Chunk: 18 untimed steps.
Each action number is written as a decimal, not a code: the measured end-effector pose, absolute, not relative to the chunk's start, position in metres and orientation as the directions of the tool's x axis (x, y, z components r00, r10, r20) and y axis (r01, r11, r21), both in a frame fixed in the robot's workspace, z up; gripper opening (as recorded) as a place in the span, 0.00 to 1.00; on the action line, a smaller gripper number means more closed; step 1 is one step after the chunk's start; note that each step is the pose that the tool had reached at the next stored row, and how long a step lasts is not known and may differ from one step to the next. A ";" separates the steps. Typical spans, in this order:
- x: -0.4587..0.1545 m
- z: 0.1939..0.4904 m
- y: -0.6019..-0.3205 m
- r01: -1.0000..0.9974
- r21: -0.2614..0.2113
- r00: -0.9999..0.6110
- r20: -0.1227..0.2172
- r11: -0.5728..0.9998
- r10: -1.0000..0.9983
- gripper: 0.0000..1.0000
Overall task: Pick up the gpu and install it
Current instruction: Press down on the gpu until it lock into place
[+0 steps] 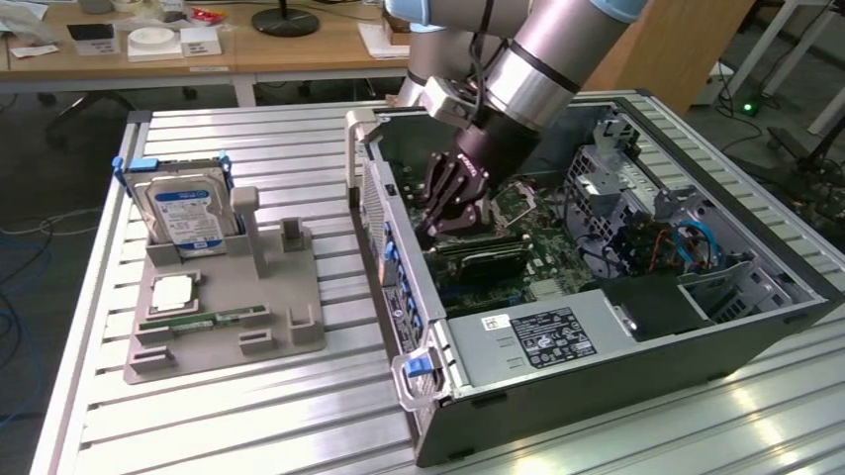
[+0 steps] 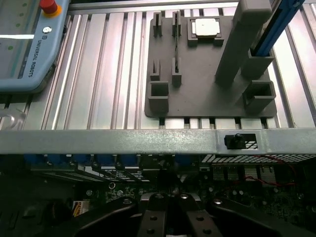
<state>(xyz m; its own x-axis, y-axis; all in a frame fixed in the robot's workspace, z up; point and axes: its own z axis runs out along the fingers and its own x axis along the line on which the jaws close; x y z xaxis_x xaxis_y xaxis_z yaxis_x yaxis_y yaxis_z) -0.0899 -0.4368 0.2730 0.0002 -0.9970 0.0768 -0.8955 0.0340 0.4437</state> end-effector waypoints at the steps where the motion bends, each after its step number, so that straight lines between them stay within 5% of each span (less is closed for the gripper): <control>1: -0.090 0.273 -0.437 -0.897 0.442 0.000 0.077 0.034 -0.997 0.11; 8: -0.090 0.272 -0.437 -0.938 0.346 0.003 0.077 0.024 -0.997 0.11; 18: -0.093 0.270 -0.439 -0.955 0.295 -0.001 0.085 0.026 -0.996 0.11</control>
